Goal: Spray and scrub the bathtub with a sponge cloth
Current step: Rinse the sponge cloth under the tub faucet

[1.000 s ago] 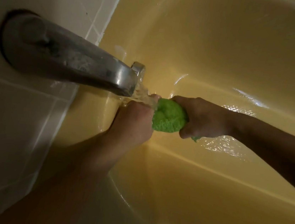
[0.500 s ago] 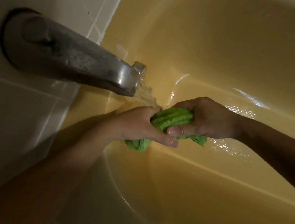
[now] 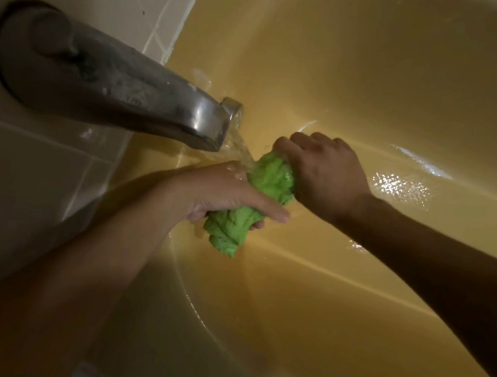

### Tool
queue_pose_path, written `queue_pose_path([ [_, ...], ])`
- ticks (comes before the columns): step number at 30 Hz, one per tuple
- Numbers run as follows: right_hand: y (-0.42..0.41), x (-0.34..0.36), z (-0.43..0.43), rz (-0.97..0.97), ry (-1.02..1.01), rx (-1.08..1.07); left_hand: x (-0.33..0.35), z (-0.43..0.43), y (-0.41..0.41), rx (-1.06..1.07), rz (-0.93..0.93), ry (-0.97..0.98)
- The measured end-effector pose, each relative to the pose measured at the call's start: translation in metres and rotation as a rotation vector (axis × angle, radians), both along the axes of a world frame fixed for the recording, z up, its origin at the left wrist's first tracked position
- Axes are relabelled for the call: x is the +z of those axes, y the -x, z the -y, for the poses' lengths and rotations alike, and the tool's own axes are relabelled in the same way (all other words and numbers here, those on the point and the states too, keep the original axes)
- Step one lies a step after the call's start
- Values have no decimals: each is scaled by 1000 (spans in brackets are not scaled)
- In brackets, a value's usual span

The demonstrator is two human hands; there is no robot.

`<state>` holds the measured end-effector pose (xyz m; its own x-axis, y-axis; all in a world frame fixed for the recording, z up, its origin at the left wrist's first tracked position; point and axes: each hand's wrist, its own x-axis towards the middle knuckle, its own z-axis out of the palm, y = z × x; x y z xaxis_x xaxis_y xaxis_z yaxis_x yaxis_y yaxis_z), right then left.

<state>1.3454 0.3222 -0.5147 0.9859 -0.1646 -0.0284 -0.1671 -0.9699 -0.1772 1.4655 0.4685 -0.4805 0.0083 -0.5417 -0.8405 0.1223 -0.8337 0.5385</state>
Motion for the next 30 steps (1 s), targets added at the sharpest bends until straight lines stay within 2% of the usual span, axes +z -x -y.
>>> queue_pose_path([
  [3,-6,7,7,-251,-21,12,-23,1,5,-471,673,9],
  [5,-2,13,6,-453,-106,-80,-49,-2,7,-540,1004,316],
  [6,-1,16,6,-568,-219,-139,-62,-4,7,-524,1120,489],
  [7,-2,20,9,-679,-424,-222,-71,-6,6,-484,1227,612],
  [9,-4,31,20,-827,-869,-376,-77,-5,8,-410,1372,677],
  [10,-6,36,23,-862,-966,-391,-76,-4,9,-394,1381,664],
  [11,-8,40,25,-867,-970,-375,-72,-3,10,-366,1354,642],
  [13,-8,37,27,-762,-754,-257,-60,-5,12,-316,1172,545],
  [15,-1,27,31,-502,-451,-57,-38,-4,10,-240,795,330],
  [16,4,21,33,-369,-369,36,-25,-3,9,-166,594,247],
  [18,10,18,35,-155,-336,178,-7,2,7,-44,269,194],
  [20,7,19,34,26,-329,225,-1,3,5,66,-21,170],
  [22,-2,22,34,173,-237,246,-3,3,4,197,-368,119],
  [23,-6,22,34,206,-175,259,-2,3,5,214,-464,108],
  [24,-10,22,36,219,-121,286,-1,4,6,182,-453,103],
  [25,-12,22,35,207,-74,327,-1,6,9,110,-335,86],
  [26,-13,22,33,128,-36,352,-7,7,11,-1,-108,40],
  [28,-12,22,15,-165,33,261,-28,8,14,-246,536,-38],
  [29,-11,22,2,-340,24,145,-41,6,15,-357,838,11],
  [30,-10,20,-9,-444,-22,43,-57,2,17,-433,1052,134],
])
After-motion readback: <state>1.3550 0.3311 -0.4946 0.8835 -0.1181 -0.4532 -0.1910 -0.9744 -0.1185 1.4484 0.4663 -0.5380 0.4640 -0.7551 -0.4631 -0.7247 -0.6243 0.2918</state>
